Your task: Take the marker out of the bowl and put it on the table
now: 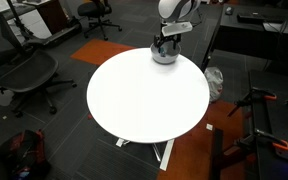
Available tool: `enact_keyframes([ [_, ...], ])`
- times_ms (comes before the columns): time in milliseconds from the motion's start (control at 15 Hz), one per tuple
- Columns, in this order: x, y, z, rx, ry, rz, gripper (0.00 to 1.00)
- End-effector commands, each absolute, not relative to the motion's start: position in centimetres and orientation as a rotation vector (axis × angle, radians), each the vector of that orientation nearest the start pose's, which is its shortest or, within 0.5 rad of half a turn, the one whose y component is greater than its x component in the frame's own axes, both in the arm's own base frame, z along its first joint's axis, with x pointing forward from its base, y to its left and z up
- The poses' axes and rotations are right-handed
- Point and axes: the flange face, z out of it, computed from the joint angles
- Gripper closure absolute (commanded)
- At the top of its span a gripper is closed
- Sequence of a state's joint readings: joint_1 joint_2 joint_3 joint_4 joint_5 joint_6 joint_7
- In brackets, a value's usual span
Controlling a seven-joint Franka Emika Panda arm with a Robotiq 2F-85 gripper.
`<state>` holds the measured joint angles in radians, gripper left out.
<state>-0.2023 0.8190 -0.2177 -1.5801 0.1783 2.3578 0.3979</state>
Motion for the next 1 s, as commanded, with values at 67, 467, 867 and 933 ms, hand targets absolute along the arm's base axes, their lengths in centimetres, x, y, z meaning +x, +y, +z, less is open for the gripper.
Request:
enact_keyframes([
  [67, 65.39, -26.24, 15.59, -2.852, 1.378, 0.02, 0.0],
  [467, 65.94, -26.29, 14.98, -2.866, 1.373, 0.015, 0.58],
  [867, 65.95, -26.41, 14.76, -2.876, 1.369, 0.016, 0.99],
  [933, 65.93, -26.41, 14.89, -2.873, 1.366, 0.016, 0.97],
])
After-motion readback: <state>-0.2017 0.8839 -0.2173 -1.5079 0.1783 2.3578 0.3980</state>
